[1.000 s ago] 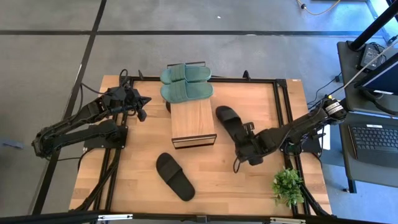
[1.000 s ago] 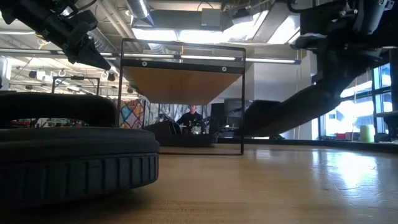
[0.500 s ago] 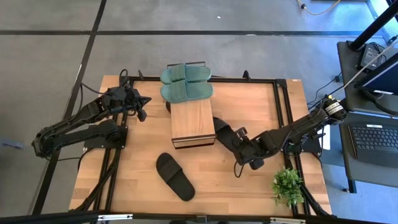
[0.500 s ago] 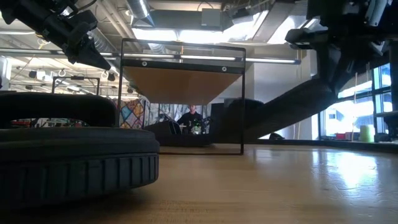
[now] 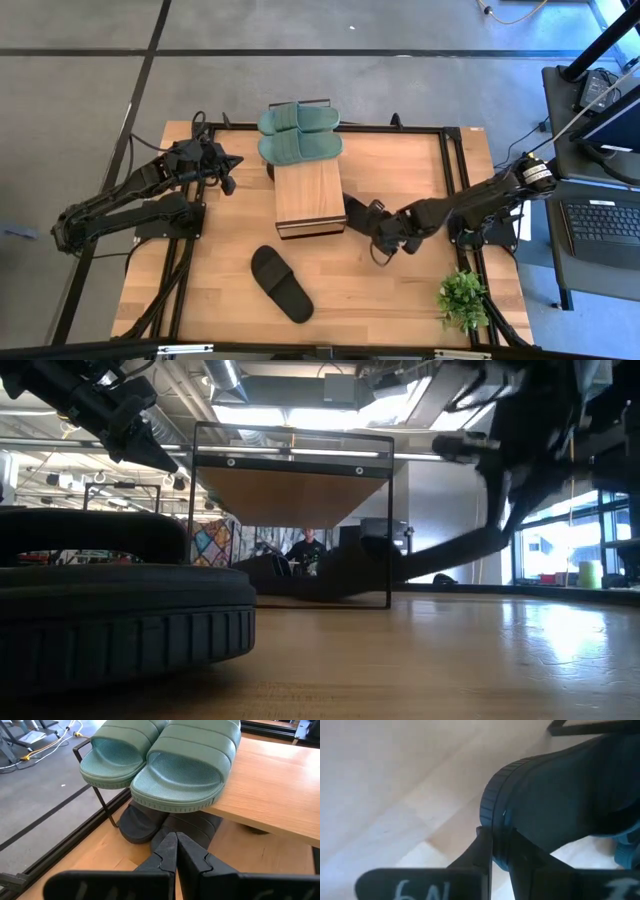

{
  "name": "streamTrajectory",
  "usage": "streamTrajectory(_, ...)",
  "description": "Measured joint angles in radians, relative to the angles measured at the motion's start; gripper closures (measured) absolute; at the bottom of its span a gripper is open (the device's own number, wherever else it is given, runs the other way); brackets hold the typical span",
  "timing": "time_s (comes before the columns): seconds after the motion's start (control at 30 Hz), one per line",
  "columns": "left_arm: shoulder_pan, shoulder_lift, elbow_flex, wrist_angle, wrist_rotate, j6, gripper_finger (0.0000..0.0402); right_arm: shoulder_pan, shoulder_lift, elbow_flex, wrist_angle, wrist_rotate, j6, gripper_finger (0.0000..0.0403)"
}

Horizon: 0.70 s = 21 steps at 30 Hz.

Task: Pick and place slides into the shelf
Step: Put the black slide under the shelf

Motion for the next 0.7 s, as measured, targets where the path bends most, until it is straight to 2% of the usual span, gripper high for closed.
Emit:
streamTrajectory(0.3,0.0,0.0,0.0,-0.002,0.0,-0.001,0.0401,-0.131,0.0,-0.157,0.376,0.003,-0.288,0.0365)
streamTrajectory(0.47,0.0,0.0,0.0,-0.002,0.0,-0.001,0.0401,-0.202,0.0,-0.166,0.454,-0.013,-0.442,0.0365)
streamTrajectory(0.7,0.0,0.0,0.0,-0.002,0.0,-0.001,0.0401,-0.301,0.007,-0.166,0.555,-0.163,-0.563,0.0365)
